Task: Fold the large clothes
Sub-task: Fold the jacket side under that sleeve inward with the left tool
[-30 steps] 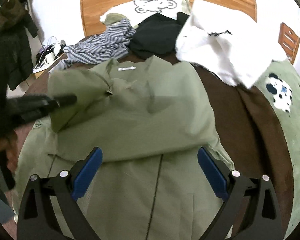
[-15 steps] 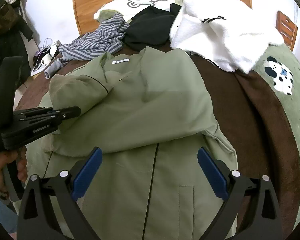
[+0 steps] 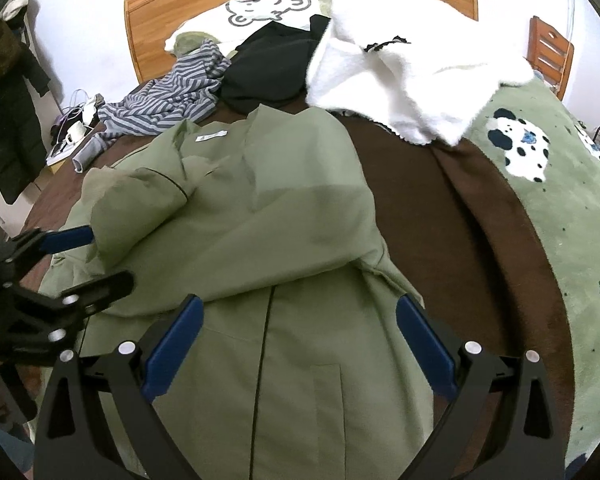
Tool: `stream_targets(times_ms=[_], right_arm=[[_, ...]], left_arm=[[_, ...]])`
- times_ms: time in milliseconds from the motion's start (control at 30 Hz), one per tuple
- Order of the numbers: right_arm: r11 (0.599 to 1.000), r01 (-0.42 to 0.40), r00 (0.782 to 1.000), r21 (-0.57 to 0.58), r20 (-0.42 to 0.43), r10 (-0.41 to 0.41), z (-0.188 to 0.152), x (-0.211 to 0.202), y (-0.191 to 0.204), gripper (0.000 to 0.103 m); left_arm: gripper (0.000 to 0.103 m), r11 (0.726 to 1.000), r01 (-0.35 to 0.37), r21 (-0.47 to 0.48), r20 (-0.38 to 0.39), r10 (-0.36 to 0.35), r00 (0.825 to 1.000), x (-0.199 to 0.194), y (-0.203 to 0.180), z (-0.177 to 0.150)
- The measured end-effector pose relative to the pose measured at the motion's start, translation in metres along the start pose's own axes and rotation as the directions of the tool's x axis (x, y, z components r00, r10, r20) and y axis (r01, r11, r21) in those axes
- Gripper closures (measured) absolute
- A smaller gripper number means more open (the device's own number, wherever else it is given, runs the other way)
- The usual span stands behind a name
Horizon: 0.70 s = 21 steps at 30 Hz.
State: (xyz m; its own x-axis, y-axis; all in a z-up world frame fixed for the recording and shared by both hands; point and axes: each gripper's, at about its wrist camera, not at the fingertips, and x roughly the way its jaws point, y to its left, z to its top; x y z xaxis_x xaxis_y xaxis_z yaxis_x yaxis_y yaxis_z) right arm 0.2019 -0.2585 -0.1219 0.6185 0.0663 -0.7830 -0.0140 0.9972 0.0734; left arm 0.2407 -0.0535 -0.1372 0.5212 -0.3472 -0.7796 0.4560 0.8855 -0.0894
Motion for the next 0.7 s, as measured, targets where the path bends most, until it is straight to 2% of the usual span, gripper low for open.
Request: stream_targets(times_ms=[133, 200, 333, 467, 567, 700], right_arm=[[0.999, -0.023, 1.000, -0.025, 0.012, 0.023, 0.006, -0.002, 0.010, 0.008], [0.998, -0.045, 0.999, -0.043, 0.020, 0.046, 0.011, -0.001, 0.021, 0.008], [0.990, -0.116, 0.993, -0.081, 0.016, 0.118, 0.019, 0.007, 0.052, 0.008], [0.976, -0.189, 0.982, -0.106, -0.002, 0.189, 0.020, 0.019, 0.082, 0.008], [0.974, -0.195, 0.981, -0.111, -0.012, 0.195, 0.020, 0.029, 0.096, 0.008], [0.985, -0.154, 0.988, -0.082, -0.002, 0.155, 0.018, 0.038, 0.089, 0.008]], left_arm=[[0.007, 0.999, -0.035, -0.028, 0.023, 0.036, 0.999, -0.024, 0.018, -0.003], [0.007, 0.996, -0.082, -0.034, 0.025, 0.083, 0.996, -0.034, 0.036, -0.006], [0.007, 0.984, -0.168, -0.057, -0.005, 0.168, 0.986, -0.036, 0.073, -0.014], [0.007, 0.971, -0.218, -0.100, -0.034, 0.215, 0.976, -0.027, 0.112, -0.022], [0.007, 0.969, -0.217, -0.121, -0.057, 0.212, 0.976, -0.013, 0.130, -0.026], [0.007, 0.968, -0.204, -0.144, -0.132, 0.185, 0.974, 0.017, 0.146, -0.035]])
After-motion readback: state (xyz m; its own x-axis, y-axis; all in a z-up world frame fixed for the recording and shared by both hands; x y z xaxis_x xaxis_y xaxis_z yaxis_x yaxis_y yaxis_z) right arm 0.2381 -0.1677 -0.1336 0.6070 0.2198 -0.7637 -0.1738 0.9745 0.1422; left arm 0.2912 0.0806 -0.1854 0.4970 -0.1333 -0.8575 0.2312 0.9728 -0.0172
